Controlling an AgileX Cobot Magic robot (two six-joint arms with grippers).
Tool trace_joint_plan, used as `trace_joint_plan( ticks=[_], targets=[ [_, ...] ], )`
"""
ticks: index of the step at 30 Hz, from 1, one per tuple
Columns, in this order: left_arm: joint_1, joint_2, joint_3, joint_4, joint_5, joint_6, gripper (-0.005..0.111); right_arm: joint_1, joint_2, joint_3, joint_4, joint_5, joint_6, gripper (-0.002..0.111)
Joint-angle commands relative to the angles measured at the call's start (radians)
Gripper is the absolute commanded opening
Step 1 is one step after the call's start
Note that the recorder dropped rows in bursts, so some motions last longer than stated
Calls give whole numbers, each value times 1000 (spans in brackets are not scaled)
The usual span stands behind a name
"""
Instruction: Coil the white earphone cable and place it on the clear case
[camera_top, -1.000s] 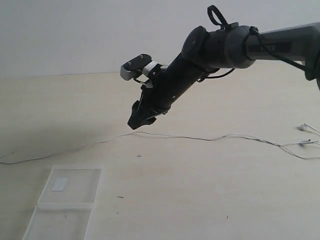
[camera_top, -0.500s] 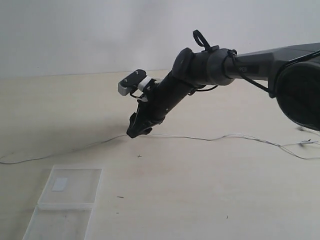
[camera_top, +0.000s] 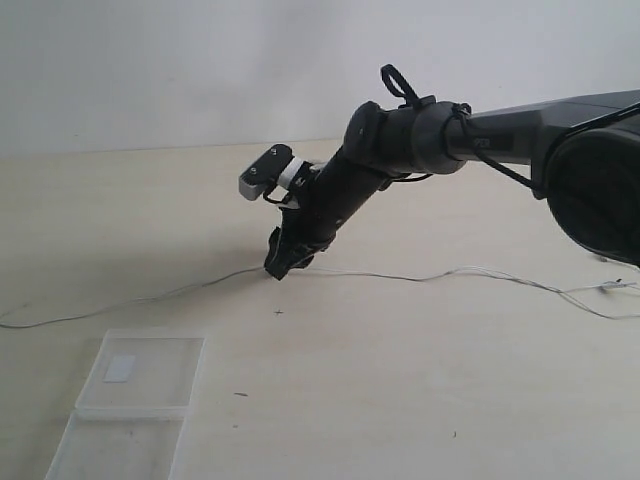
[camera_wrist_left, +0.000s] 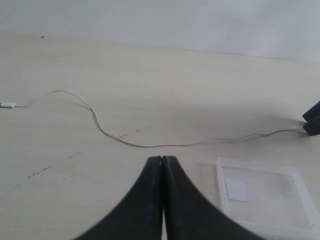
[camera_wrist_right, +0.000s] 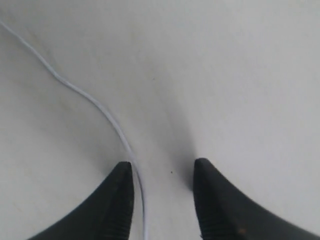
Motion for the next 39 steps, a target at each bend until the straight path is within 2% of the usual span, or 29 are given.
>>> trace_joint_plan(
  ticks=[1, 11, 13, 16, 17, 26, 39],
  targets=[
    [-6, -5, 0, -1, -5, 1, 0, 1, 17, 4, -100, 19, -5, 28],
    [-6, -5, 0, -1, -5, 1, 0, 1, 17, 4, -137, 18, 7, 23],
    [-6, -5, 0, -1, -5, 1, 0, 1, 17, 4, -137, 33, 7, 19],
    [-6, -5, 0, -1, -5, 1, 0, 8, 17, 4, -143, 56, 7, 2],
    [-6, -5, 0, -1, -5, 1, 0, 8, 17, 4, -148, 64, 15, 0],
    [-6, -5, 0, -1, -5, 1, 0, 8, -73, 4, -171, 103, 174, 0],
    [-6, -5, 0, -1, -5, 1, 0, 8, -546, 4, -151, 93, 361, 0]
  ],
)
